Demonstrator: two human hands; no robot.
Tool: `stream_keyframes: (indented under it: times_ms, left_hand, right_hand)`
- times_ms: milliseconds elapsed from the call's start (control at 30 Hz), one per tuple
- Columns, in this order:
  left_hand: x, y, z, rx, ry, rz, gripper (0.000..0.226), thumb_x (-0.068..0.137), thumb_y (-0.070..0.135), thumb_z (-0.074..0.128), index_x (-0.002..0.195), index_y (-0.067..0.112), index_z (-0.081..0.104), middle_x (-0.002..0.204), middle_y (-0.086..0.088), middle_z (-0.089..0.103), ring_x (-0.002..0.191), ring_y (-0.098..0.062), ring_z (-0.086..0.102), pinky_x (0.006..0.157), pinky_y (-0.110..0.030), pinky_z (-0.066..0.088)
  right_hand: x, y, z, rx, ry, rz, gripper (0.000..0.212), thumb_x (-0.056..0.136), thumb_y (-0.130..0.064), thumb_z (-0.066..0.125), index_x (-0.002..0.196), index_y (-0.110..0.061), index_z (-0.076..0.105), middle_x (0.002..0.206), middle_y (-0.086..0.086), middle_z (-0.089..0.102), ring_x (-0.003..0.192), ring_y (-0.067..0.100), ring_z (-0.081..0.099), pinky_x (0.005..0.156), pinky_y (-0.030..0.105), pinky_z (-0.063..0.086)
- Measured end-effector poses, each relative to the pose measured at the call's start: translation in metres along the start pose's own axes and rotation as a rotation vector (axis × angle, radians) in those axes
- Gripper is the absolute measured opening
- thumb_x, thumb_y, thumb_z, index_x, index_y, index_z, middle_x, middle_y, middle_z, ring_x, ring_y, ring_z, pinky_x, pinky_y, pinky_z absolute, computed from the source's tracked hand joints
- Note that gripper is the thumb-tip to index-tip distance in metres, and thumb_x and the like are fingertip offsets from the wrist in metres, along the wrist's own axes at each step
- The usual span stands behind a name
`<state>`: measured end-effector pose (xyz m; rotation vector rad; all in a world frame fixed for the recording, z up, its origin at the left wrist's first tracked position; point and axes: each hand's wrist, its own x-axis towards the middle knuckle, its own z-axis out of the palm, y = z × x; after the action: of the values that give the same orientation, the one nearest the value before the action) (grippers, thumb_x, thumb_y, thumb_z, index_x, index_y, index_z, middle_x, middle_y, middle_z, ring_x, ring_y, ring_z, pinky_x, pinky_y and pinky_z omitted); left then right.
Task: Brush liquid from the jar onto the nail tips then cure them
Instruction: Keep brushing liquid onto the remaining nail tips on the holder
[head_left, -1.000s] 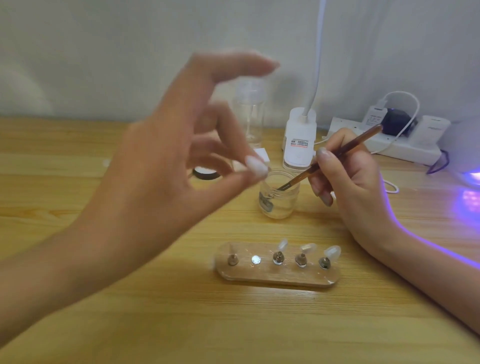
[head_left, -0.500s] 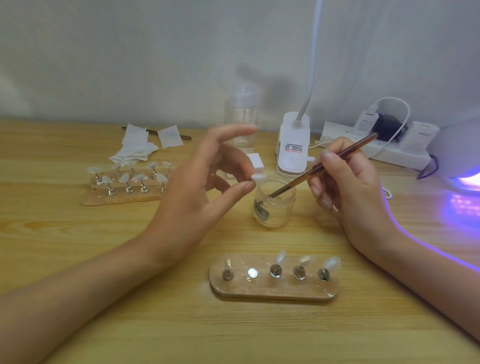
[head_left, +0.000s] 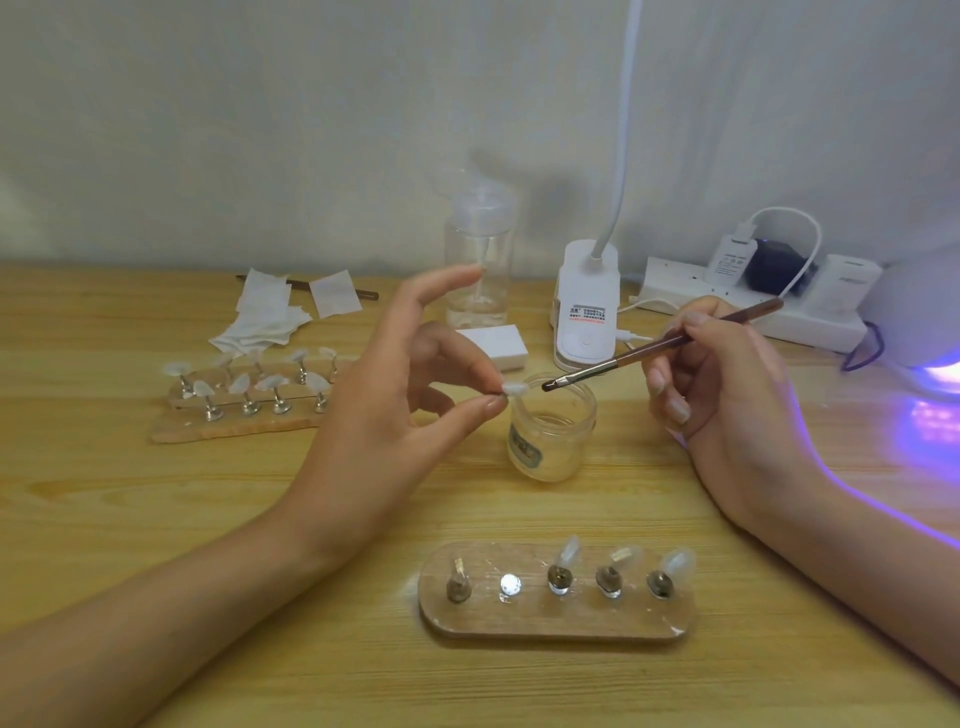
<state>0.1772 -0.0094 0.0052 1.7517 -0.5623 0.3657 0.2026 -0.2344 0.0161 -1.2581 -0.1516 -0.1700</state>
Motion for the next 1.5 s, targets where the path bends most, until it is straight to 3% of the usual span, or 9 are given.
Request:
stream_keyframes:
  times_ms: [300,433,600,800,933,1067,1233,1367,1500]
  left_hand:
    - [0.0004,0.0030,0.0011,0.035,-0.019,-0.047,0.071,0.084,0.004,0.077,0.142,0.028,0.042,0.086,0.004,0.072,0.092,-0.016,0.072,0.065,-0.047,0.051]
    - [0.0004,0.0028,0.0014,0.047,-0.023,-0.045,0.070,0.085,0.003,0.076,0.141,0.028,0.043,0.086,0.003,0.072,0.091,-0.015,0.071,0.060,-0.043,0.049]
    - [-0.0001,0.0026,0.0016,0.046,-0.021,-0.039,0.066,0.087,0.003,0.075,0.140,0.029,0.044,0.089,0.002,0.072,0.093,-0.017,0.071,0.061,-0.042,0.047]
    - [-0.0010,0.0038,0.0017,0.073,-0.024,-0.030,0.064,0.087,0.004,0.075,0.139,0.029,0.045,0.088,0.006,0.071,0.094,-0.018,0.071,0.063,-0.041,0.048]
    - [-0.0007,0.0047,0.0022,0.081,-0.023,-0.029,0.063,0.087,0.004,0.074,0.138,0.030,0.047,0.088,0.006,0.071,0.093,-0.018,0.071,0.064,-0.044,0.047]
    - [-0.0009,0.0052,0.0014,0.090,-0.026,-0.027,0.062,0.087,0.005,0.074,0.138,0.029,0.047,0.088,0.008,0.071,0.093,-0.017,0.071,0.062,-0.041,0.048]
    - [-0.0009,0.0050,0.0012,0.098,-0.028,-0.018,0.062,0.087,0.005,0.074,0.138,0.029,0.048,0.088,0.007,0.071,0.093,-0.017,0.071,0.060,-0.039,0.048]
    - [-0.0007,0.0042,0.0008,0.110,-0.030,-0.006,0.061,0.087,0.005,0.075,0.138,0.028,0.049,0.088,0.009,0.071,0.092,-0.016,0.071,0.060,-0.035,0.049]
    - [-0.0006,0.0030,0.0005,0.112,-0.031,0.001,0.060,0.087,0.005,0.076,0.137,0.029,0.050,0.087,0.007,0.070,0.091,-0.017,0.070,0.058,-0.031,0.048]
  right_hand:
    - [-0.0030,-0.0016,0.0016,-0.037,-0.084,-0.049,0.027,0.103,-0.015,0.040,0.077,-0.019,0.044,0.057,0.004,0.060,0.039,0.010,0.036,0.040,0.018,0.032]
    - [-0.0036,-0.0006,0.0024,-0.082,-0.131,-0.062,0.019,0.094,-0.022,0.048,0.075,-0.020,0.046,0.060,0.007,0.062,0.040,0.012,0.039,0.041,0.019,0.034]
    - [-0.0020,0.0000,-0.0003,-0.055,-0.043,-0.015,0.026,0.102,-0.012,0.042,0.077,-0.019,0.046,0.057,0.007,0.060,0.040,0.013,0.040,0.041,0.020,0.034]
    - [-0.0036,-0.0003,0.0020,-0.062,-0.115,-0.055,0.020,0.098,-0.019,0.048,0.078,-0.019,0.045,0.060,0.007,0.063,0.040,0.013,0.040,0.042,0.019,0.036]
    - [-0.0024,-0.0005,-0.0004,-0.061,-0.030,-0.030,0.027,0.102,-0.013,0.043,0.076,-0.020,0.046,0.056,0.006,0.059,0.038,0.012,0.038,0.039,0.020,0.030]
    - [-0.0037,-0.0013,0.0018,-0.056,-0.118,-0.083,0.020,0.098,-0.019,0.047,0.078,-0.019,0.044,0.059,0.006,0.062,0.038,0.012,0.038,0.039,0.018,0.033]
    - [-0.0022,0.0000,-0.0008,-0.056,-0.040,-0.055,0.026,0.102,-0.013,0.044,0.077,-0.019,0.046,0.056,0.006,0.059,0.037,0.011,0.035,0.037,0.018,0.030]
    - [-0.0031,-0.0002,0.0010,-0.054,-0.131,-0.107,0.017,0.095,-0.021,0.047,0.079,-0.017,0.044,0.058,0.007,0.063,0.036,0.012,0.036,0.039,0.018,0.031]
    - [-0.0023,0.0008,-0.0015,-0.105,-0.040,-0.071,0.025,0.102,-0.015,0.044,0.077,-0.020,0.045,0.057,0.006,0.061,0.036,0.012,0.033,0.036,0.021,0.023]
